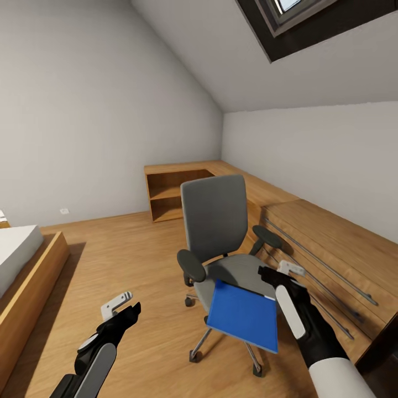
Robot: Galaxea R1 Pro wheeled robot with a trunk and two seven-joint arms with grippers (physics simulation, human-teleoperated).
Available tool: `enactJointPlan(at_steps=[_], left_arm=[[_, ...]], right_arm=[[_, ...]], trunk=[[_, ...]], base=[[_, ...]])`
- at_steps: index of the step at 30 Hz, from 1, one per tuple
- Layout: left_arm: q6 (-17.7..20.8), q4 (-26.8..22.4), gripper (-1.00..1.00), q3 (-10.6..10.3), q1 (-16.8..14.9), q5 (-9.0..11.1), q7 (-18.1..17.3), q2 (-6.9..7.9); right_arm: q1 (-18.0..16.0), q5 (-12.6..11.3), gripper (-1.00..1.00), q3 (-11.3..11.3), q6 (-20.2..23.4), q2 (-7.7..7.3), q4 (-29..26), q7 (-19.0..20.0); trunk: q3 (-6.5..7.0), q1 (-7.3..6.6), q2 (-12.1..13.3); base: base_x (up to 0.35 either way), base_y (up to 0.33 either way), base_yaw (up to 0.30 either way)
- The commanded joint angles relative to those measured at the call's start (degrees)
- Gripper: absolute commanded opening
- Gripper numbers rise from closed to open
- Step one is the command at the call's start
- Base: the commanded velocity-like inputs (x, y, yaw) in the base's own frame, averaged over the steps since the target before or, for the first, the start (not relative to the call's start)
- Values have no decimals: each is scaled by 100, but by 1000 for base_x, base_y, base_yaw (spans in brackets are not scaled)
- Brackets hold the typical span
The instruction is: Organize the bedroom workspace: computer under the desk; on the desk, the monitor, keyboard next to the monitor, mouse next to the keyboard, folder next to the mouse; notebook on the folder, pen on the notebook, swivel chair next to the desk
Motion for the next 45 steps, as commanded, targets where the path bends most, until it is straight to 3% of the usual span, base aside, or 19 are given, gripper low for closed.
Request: enactJointPlan(at_steps=[1, 22, 32, 45], left_arm=[[9, -8, 100, -12, -4, 40, 48, 6], [0, -10, 100, -14, -4, 17, 48, 6], [0, -8, 100, -18, -6, 18, 48, 6], [0, -10, 100, -19, -4, 26, 47, 6]], right_arm=[[23, -66, 100, 10, 25, -2, -61, -47], [89, -176, 100, 19, 29, 150, -263, -55], [90, -179, 100, 24, 24, 156, -264, -55], [90, -174, 100, 34, 28, 165, -264, -55]], trunk=[[-6, 0, -3], [-5, 0, -3], [16, 0, -3], [19, 0, -3]], base=[[0, 0, 0], [0, 5, -5], [-66, 239, -200], [-9, 35, -32]])
